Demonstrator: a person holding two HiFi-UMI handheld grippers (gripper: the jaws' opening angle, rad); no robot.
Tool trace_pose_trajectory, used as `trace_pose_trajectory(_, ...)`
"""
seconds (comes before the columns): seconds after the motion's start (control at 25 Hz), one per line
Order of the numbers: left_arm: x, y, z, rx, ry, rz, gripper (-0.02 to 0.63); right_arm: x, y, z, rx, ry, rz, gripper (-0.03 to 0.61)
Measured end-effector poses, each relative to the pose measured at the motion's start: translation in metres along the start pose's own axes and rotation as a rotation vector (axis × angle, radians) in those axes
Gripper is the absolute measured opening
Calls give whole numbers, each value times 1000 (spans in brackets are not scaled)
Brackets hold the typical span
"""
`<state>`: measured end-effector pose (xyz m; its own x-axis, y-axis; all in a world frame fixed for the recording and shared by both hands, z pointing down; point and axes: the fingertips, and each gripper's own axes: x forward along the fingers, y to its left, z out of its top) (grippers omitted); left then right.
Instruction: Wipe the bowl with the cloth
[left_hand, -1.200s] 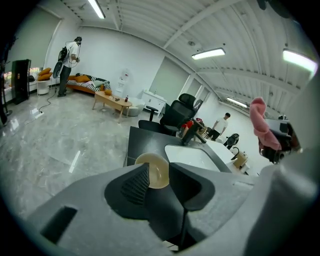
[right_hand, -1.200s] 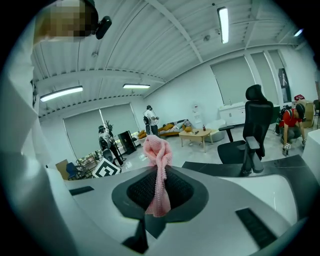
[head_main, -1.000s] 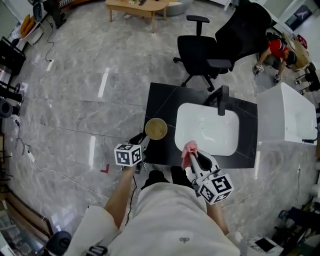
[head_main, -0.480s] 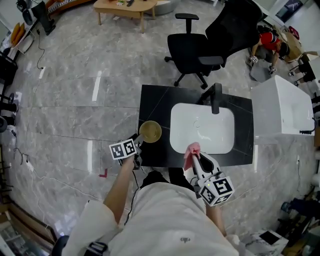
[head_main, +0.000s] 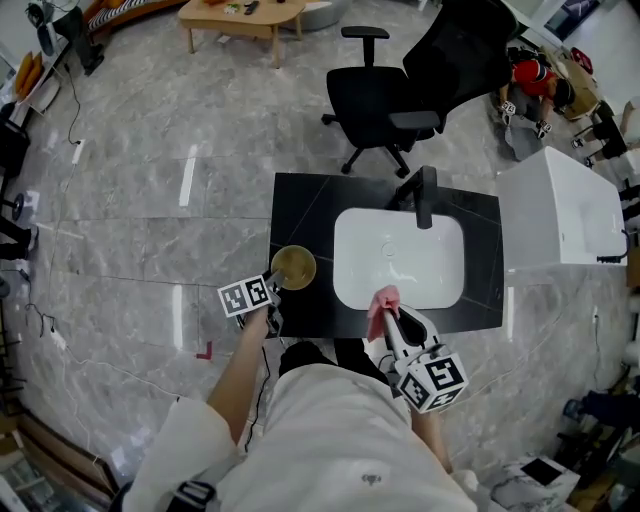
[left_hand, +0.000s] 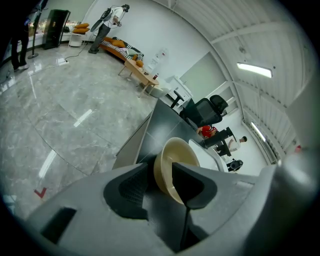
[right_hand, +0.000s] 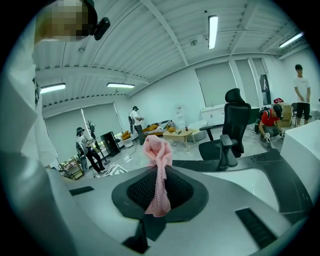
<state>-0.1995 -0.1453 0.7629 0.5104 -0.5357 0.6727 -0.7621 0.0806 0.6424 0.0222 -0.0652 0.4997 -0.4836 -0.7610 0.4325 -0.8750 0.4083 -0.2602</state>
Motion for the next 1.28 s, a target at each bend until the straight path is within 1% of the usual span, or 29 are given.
trace_pose_trajectory(0.04, 1, 0, -1, 1, 1, 6, 155, -1, -1, -1, 2, 0, -3, 26)
trace_pose_trajectory(0.24, 8, 0, -5, 25, 16, 32, 88, -14, -12, -5, 18, -7, -31, 26)
trace_pose_trajectory(0.4, 11, -7, -8, 42, 12, 60, 65, -22, -27, -7, 33, -20, -50, 26)
trace_pose_trajectory(0.56, 7, -14, -10, 73, 14, 83, 37, -25, -29, -4, 33, -33, -34, 26)
trace_pose_trajectory(0.72, 3, -28, -14, 65, 6, 72, 23, -28, -33, -2, 29, -42, -14, 26)
trace_pose_trajectory(1.0, -12, -76, -14, 104, -30, 36, 23, -34, -41, 6, 26, -72, 36, 26)
trace_pose_trajectory(1.16, -23, -116, -9, 175, -45, 13, 21, -33, -47, 11, 32, -84, 56, 26)
trace_pose_trajectory(1.28, -32, -147, -4, 240, -75, 3, 21, -30, -49, 11, 28, -81, 79, 26)
